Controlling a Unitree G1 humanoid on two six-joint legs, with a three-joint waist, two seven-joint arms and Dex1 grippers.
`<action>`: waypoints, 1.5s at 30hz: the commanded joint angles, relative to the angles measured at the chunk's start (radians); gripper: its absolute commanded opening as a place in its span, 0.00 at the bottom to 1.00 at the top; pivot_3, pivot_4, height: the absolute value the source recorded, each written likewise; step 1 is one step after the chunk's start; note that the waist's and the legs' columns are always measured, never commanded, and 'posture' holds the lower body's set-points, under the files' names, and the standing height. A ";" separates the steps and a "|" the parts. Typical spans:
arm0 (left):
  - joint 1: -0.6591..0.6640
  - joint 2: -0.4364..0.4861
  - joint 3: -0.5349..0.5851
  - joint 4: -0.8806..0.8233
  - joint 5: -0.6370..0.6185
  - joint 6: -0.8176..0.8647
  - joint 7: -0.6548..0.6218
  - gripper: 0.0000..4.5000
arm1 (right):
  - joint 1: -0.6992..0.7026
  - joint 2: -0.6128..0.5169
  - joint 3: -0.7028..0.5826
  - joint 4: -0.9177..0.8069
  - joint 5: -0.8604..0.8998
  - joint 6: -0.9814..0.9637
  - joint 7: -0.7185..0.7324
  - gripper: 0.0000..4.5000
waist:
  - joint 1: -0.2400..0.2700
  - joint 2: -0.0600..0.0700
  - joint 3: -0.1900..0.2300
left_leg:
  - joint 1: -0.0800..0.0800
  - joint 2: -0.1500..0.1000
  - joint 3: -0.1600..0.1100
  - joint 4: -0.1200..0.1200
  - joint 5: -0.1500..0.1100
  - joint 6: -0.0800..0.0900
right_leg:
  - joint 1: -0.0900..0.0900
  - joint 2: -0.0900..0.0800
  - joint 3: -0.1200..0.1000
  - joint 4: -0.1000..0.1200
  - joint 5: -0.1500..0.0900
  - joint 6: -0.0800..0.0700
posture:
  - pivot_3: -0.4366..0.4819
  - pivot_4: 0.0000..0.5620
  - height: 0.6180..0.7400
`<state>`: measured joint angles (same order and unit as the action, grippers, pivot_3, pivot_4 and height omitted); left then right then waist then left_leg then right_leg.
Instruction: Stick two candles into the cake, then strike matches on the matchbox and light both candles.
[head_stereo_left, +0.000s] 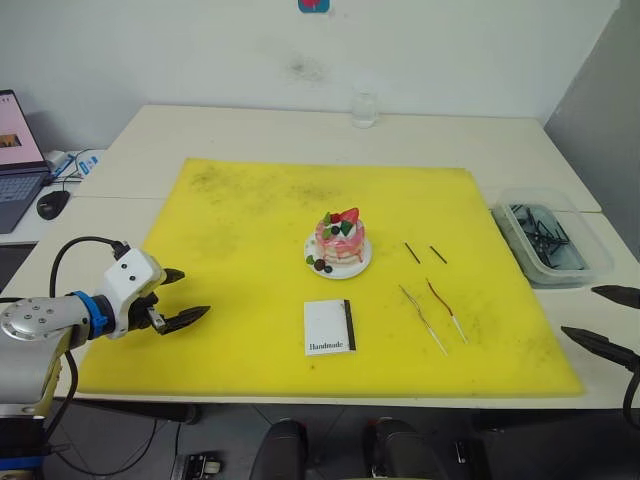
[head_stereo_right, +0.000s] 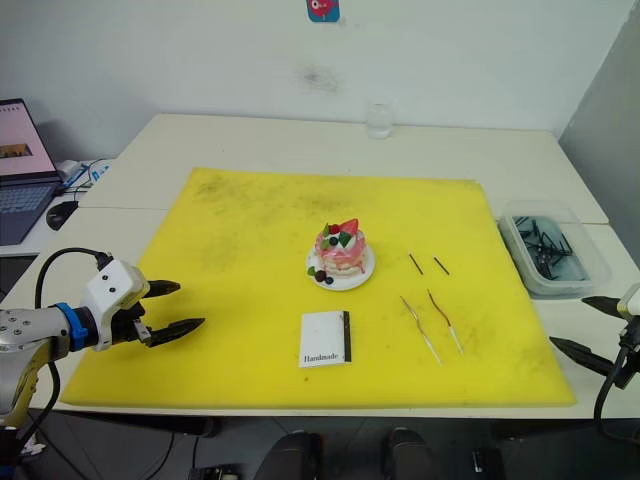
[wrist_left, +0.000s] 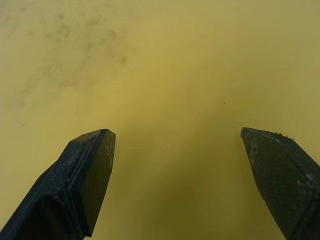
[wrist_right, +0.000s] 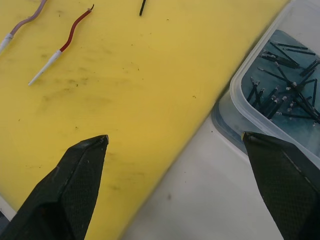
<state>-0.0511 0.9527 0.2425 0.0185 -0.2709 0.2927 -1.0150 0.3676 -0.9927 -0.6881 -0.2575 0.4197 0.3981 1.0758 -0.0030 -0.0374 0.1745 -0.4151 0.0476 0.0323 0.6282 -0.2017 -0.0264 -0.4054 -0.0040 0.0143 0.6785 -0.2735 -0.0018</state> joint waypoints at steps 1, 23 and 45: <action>-0.002 0.002 0.010 -0.005 -0.006 -0.021 -0.008 0.99 | -0.014 0.001 -0.013 -0.001 0.000 -0.009 0.000 1.00 | 0.000 0.000 0.000 | 0.000 0.000 0.000 0.000 0.000 0.000 | 0.000 0.000 0.000 0.000 0.000 0.000 | 0.48 0.27 1.00; -0.003 0.014 0.033 0.029 -0.056 -0.016 -0.097 0.99 | -0.024 0.022 0.001 0.018 -0.016 -0.039 0.012 1.00 | 0.000 0.000 0.000 | 0.000 0.000 0.000 0.000 0.000 0.000 | 0.000 0.000 0.000 0.001 0.000 0.000 | 0.48 0.27 1.00; -0.036 -0.079 -0.118 -0.487 -0.348 0.295 -0.086 0.99 | 0.006 0.087 -0.088 -0.284 0.143 0.158 -0.074 1.00 | 0.001 0.001 -0.001 | 0.000 0.000 0.000 0.001 0.000 0.000 | 0.001 0.001 0.000 0.001 0.001 0.002 | 0.48 0.27 1.00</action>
<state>-0.0635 0.8834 0.1378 -0.3967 -0.5704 0.5578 -1.1157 0.3751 -0.9108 -0.7372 -0.4651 0.5175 0.5196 1.0258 -0.0024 -0.0367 0.1739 -0.4150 0.0475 0.0317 0.6296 -0.2016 -0.0264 -0.4046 -0.0030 0.0146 0.6799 -0.2722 0.0004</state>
